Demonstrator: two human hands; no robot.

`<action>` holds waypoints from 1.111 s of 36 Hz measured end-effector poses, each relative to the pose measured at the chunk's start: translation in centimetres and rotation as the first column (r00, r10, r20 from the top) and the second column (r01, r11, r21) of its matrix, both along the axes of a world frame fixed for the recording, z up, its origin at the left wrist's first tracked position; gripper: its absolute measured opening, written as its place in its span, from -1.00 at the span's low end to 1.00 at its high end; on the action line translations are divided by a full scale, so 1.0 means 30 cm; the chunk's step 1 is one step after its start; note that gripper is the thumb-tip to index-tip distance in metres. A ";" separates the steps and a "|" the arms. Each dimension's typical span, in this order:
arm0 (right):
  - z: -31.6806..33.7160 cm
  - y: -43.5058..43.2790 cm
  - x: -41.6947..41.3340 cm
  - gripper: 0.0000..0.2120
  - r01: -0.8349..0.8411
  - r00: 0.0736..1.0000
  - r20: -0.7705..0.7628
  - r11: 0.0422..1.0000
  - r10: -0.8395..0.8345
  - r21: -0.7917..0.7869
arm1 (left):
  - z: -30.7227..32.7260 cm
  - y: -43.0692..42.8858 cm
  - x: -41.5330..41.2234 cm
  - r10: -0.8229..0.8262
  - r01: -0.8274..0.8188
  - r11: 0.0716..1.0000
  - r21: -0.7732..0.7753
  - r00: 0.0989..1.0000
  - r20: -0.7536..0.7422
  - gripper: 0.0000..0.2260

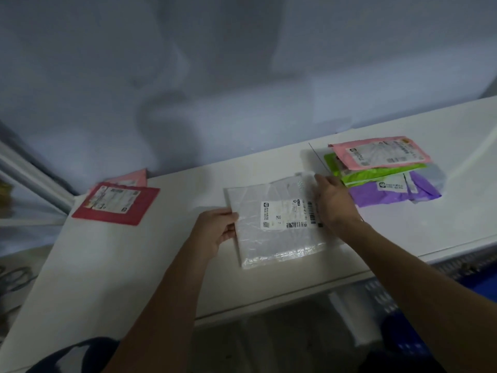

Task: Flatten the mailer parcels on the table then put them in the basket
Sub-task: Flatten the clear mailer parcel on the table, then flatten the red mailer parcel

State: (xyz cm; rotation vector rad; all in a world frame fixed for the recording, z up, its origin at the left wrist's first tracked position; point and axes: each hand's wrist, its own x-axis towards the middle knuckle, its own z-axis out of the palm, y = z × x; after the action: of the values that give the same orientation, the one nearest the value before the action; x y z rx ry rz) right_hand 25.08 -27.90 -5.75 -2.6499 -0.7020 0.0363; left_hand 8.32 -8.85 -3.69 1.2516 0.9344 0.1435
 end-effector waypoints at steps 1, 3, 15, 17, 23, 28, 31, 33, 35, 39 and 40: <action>-0.008 0.003 0.005 -0.67 0.003 1.000 -0.024 1.000 -0.003 0.009 | 0.001 0.002 -0.002 -0.005 0.005 1.000 0.002 1.000 0.002 -0.85; -0.003 0.007 0.004 -0.68 0.015 0.999 -0.043 1.000 -0.015 -0.003 | 0.004 0.009 -0.007 -0.015 0.016 1.000 0.023 1.000 -0.013 -0.88; 0.075 0.220 -0.174 -0.65 -0.201 0.979 0.001 0.962 0.204 0.183 | 0.022 0.132 -0.178 0.169 -0.168 0.985 -0.030 0.983 0.066 -0.95; 0.089 0.268 -0.209 -0.67 -0.197 0.973 -0.081 0.956 0.218 0.216 | 0.025 0.161 -0.209 0.216 -0.210 0.975 -0.076 0.972 0.090 -0.93; 0.104 0.484 -0.373 -0.73 -0.156 0.921 -0.301 0.942 0.248 0.298 | 0.026 0.306 -0.363 0.465 -0.427 0.866 -0.262 0.879 0.103 -0.90; 0.087 0.656 -0.500 -0.71 0.033 0.795 -0.561 0.907 0.230 0.419 | 0.014 0.417 -0.488 0.627 -0.556 0.728 -0.401 0.777 0.060 -0.88; 0.065 0.732 -0.566 -0.75 0.237 0.612 -0.747 0.841 0.258 0.486 | 0.006 0.468 -0.530 0.692 -0.587 0.660 -0.469 0.718 0.074 -0.86; 0.058 0.781 -0.596 -0.80 0.356 0.465 -0.820 0.777 0.335 0.519 | 0.005 0.488 -0.535 0.712 -0.587 0.633 -0.505 0.697 0.083 -0.73; 0.050 0.824 -0.613 -0.89 0.452 0.345 -0.846 0.719 0.406 0.529 | -0.002 0.506 -0.528 0.708 -0.575 0.631 -0.520 0.702 0.082 -0.71; 0.046 0.894 -0.619 -0.74 0.551 0.230 -0.872 0.682 0.431 0.482 | 0.001 0.543 -0.481 0.683 -0.557 0.652 -0.514 0.725 0.081 -0.71; 0.054 0.903 -0.620 -0.77 0.571 0.209 -0.876 0.673 0.435 0.471 | 0.007 0.550 -0.470 0.679 -0.555 0.658 -0.508 0.730 0.083 -0.70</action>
State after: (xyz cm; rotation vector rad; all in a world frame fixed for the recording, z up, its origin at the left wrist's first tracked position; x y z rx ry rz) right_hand 6.48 -0.81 -4.12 -1.2526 0.0007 1.1077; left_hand -5.78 7.66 -3.49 0.4098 1.0549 0.5977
